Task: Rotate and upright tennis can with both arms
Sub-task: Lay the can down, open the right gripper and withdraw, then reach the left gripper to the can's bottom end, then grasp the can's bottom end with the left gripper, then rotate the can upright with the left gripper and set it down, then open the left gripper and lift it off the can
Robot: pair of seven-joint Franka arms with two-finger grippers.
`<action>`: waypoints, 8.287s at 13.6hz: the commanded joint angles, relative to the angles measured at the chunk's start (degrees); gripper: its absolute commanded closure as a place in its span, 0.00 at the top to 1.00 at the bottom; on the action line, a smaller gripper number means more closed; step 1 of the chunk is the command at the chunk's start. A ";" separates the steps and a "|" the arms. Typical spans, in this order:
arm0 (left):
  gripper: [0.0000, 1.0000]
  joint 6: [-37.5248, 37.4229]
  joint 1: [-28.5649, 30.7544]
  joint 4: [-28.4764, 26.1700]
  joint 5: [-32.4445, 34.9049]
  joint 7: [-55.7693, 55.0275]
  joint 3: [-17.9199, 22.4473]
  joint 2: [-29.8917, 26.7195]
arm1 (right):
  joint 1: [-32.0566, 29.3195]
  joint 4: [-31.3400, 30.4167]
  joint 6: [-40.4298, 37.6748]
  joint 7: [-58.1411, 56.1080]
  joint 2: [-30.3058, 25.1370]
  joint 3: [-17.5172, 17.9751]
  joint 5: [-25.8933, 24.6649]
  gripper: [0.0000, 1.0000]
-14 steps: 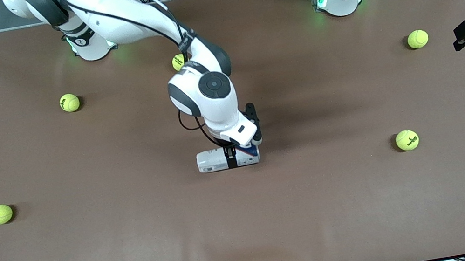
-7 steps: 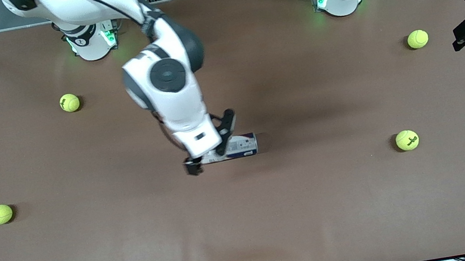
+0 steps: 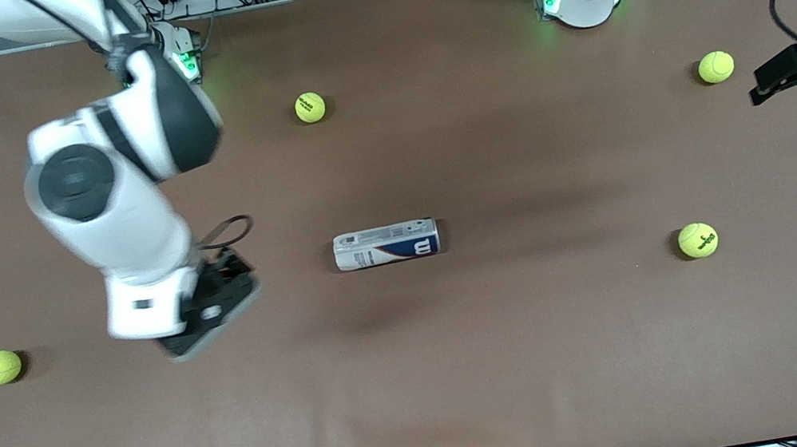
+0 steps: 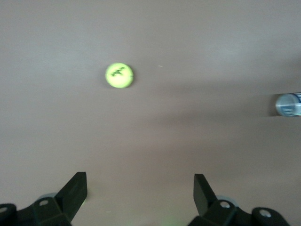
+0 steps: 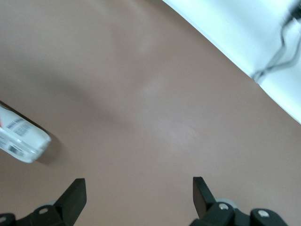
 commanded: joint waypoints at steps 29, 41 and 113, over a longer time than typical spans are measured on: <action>1.00 25.17 -16.14 -10.61 -74.21 32.12 -2.55 35.97 | -24.78 -12.51 -25.60 16.87 -28.50 0.88 6.58 1.00; 0.61 30.80 -24.32 -8.68 -87.85 36.80 -2.46 41.51 | -24.61 -11.64 -25.25 16.96 -28.24 1.14 6.49 1.00; 1.00 11.39 -43.77 15.58 10.93 -68.16 -1.67 19.29 | -24.43 -11.72 -24.72 16.96 -28.24 1.23 7.46 1.00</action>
